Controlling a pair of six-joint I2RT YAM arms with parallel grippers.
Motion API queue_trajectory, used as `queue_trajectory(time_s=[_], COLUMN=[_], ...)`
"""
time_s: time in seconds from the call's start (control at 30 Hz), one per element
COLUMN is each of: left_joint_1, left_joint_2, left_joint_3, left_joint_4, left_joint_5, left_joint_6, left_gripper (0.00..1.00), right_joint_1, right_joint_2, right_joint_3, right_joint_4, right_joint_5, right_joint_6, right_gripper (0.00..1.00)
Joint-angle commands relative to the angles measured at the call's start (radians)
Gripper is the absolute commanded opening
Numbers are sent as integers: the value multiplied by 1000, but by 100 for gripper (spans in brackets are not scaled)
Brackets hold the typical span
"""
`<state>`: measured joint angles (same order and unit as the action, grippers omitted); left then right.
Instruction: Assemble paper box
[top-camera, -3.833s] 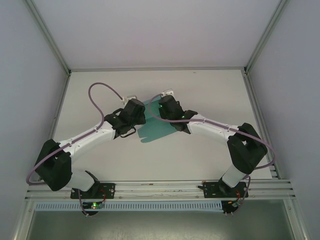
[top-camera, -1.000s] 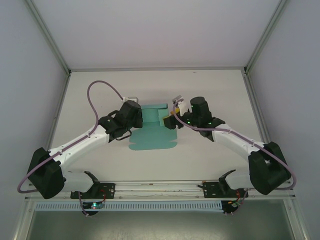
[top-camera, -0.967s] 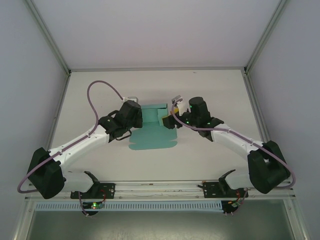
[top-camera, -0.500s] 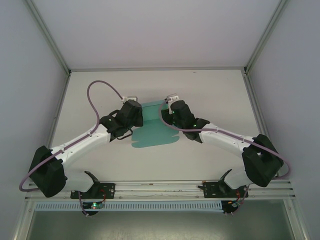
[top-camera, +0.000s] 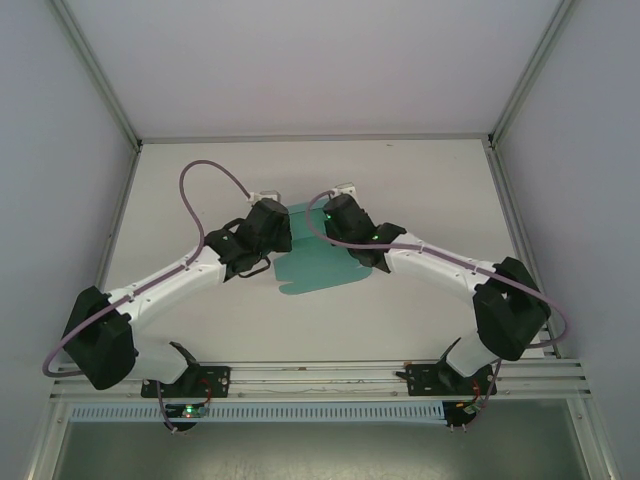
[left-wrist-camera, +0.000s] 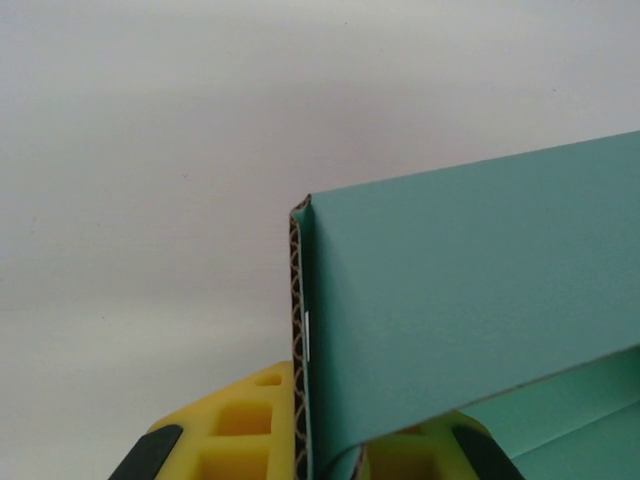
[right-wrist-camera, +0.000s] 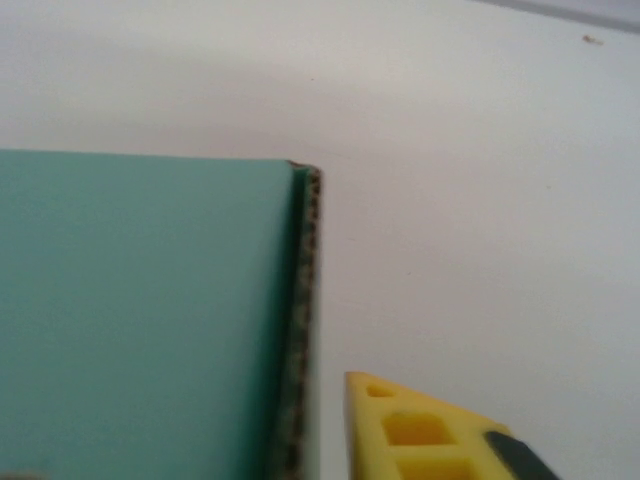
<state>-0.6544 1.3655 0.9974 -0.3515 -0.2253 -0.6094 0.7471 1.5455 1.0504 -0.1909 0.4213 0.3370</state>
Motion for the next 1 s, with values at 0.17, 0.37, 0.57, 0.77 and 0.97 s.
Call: queue_trajectory(time_s=[0.17,0.37,0.57,0.77,0.97], left_joint_1=[16,16,16,17,16], left_joint_2=[1,-14,-20,2,11], left_joint_3=[28,29,34,34,32], left_joint_4=[-126,-141,-194,-193,-141], left_joint_5=[-105,-114,-142,-135,-83], left_joint_6=[-17,-31,-56,-65,-37], left_gripper=[0,0,0,0,0], right_joint_1=[-92,-101,-127,-108,-83], right_joint_2=[-51,45,162,213,71], right_joint_3=[-78,28,133,142,-47], right_joint_4=[-36,-267,-544,-456,104], right_joint_5=[36,337,596,621,193], right_joint_6=[-48,72,273,238,-159], right_gripper=[15,2,0,3,27])
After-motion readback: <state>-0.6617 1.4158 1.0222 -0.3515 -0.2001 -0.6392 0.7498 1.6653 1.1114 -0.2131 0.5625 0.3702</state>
